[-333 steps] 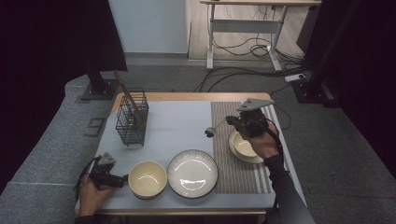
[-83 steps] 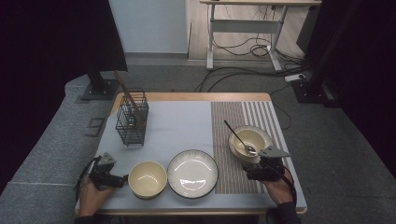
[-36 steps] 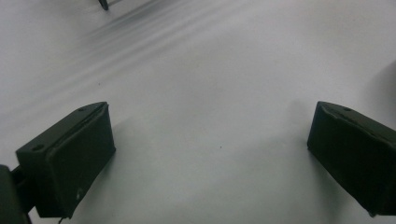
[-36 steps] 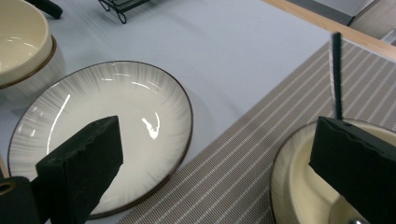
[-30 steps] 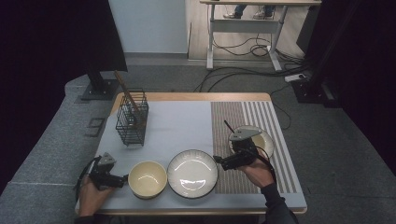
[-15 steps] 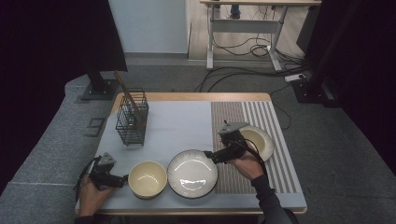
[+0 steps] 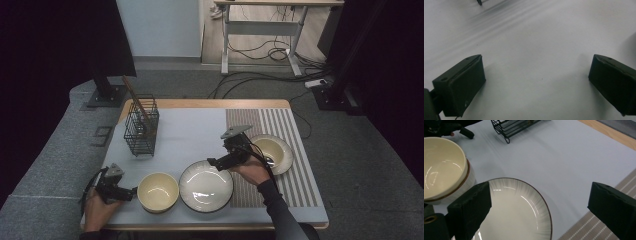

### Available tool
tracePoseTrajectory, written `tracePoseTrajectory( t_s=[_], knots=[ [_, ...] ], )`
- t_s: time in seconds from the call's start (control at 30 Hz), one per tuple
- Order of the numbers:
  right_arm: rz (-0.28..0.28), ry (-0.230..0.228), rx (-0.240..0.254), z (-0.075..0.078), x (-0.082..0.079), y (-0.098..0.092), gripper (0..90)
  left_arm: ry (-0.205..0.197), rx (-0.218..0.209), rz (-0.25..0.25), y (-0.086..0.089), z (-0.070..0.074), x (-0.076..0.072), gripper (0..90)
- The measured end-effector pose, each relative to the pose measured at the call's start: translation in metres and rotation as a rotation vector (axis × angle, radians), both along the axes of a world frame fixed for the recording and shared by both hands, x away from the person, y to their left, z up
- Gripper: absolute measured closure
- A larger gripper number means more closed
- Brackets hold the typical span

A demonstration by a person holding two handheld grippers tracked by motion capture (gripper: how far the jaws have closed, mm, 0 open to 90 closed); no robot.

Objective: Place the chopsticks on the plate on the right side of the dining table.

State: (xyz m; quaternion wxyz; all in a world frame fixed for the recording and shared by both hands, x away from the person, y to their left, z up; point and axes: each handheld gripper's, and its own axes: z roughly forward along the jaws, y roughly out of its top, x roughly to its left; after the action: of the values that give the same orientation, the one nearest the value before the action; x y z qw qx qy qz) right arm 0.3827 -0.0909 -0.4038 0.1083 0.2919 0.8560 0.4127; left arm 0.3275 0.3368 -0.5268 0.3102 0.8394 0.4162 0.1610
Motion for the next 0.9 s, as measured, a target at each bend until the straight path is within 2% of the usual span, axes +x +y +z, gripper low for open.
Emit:
tracePoseTrajectory(
  t_s=[0.17, 0.4, 0.57, 0.73, 0.9],
  knots=[
    [0.022, -0.002, 0.010, 0.001, 0.005, 0.012, 3.6, 0.000, 0.000, 0.000, 0.000, 0.000, 0.000, 0.5],
    [0.023, -0.017, 0.003, 0.004, 0.013, 0.027, 10.4, 0.000, 0.000, 0.000, 0.000, 0.000, 0.000, 0.4],
    [0.032, -0.009, -0.003, 0.007, 0.018, 0.039, 12.4, 0.001, 0.000, 0.000, 0.000, 0.000, 0.000, 0.4],
    [0.062, -0.003, 0.020, 0.010, 0.023, 0.053, 12.4, 0.001, 0.000, 0.000, 0.000, 0.000, 0.000, 0.4],
    [0.067, -0.012, 0.000, 0.011, 0.029, 0.068, 14.4, 0.001, 0.000, 0.000, 0.000, 0.000, 0.000, 0.4]
  ],
)
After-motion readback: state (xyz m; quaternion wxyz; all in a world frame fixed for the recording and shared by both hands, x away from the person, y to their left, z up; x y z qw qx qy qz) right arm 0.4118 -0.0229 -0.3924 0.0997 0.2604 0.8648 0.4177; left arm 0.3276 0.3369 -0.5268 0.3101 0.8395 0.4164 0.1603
